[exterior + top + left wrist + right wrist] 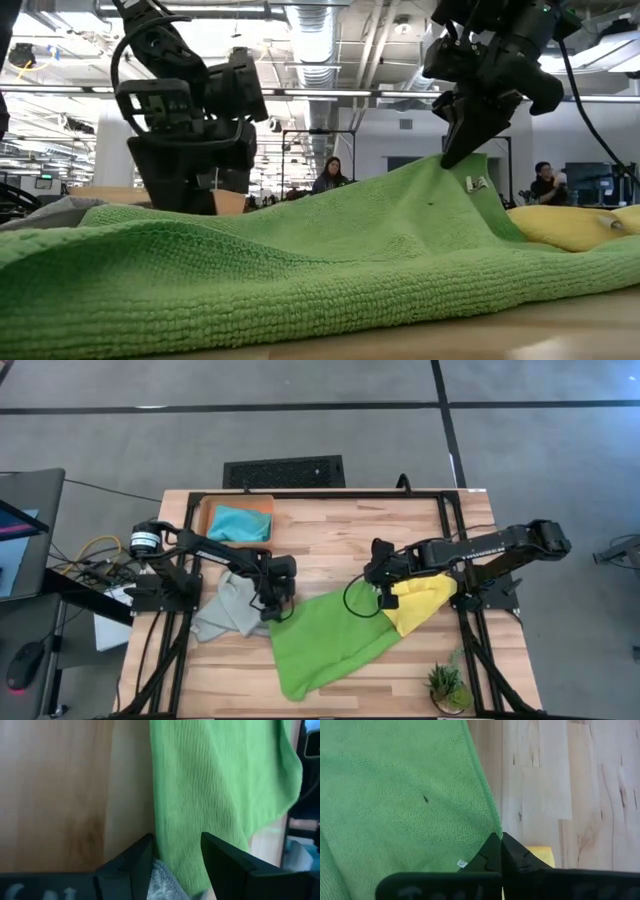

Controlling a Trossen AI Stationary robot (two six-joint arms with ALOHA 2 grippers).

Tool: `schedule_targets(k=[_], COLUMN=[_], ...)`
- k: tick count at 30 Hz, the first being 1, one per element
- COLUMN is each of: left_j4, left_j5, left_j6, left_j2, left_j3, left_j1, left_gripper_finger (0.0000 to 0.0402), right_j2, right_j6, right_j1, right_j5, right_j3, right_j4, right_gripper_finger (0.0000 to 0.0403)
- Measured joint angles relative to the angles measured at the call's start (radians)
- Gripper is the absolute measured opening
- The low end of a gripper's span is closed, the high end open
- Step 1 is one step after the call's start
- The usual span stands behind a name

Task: Fold microfiber towels
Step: Fold the green microfiber cloth

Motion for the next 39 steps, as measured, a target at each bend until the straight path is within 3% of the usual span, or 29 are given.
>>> schedule_targets(k=[5, 10, 18, 24, 29, 35, 39], left_j4=[-0.001, 0.046, 0.131, 0.092, 0.079, 0.069, 0.042], left_j5=[0.029, 0.038, 0.061, 0.075, 0.103, 0.1, 0.069], left_j6=[0.013, 0.015, 0.015, -0.023, -0.042, -0.039, -0.038], left_j2=[0.0, 0.0, 0.0, 0.0, 0.0, 0.0, -0.015], left_j3=[0.0, 0.0, 0.0, 0.0, 0.0, 0.0, 0.0], left_j1=[-0.003, -0.002, -0.002, -0.003, -0.003, -0.003, -0.003], left_gripper_finger=[0.0157, 0.0157, 0.0157, 0.0151, 0.0104, 0.0015, 0.0007], right_j2=[0.0, 0.0, 0.0, 0.0, 0.0, 0.0, 0.0], right_j6=[0.0, 0.0, 0.0, 0.0, 0.004, 0.0, 0.0], right_j1=[0.0, 0.0, 0.0, 0.0, 0.0, 0.0, 0.0], right_j5=[0.002, 0.074, 0.077, 0.077, 0.088, 0.105, 0.105], right_j3=[0.0, 0.0, 0.0, 0.0, 0.02, 0.067, 0.085], right_j4=[-0.01, -0.036, -0.048, -0.058, -0.11, -0.16, -0.188], right_gripper_finger=[0.0011, 0.0008, 0.001, 0.0008, 0.0011, 0.0008, 0.0009])
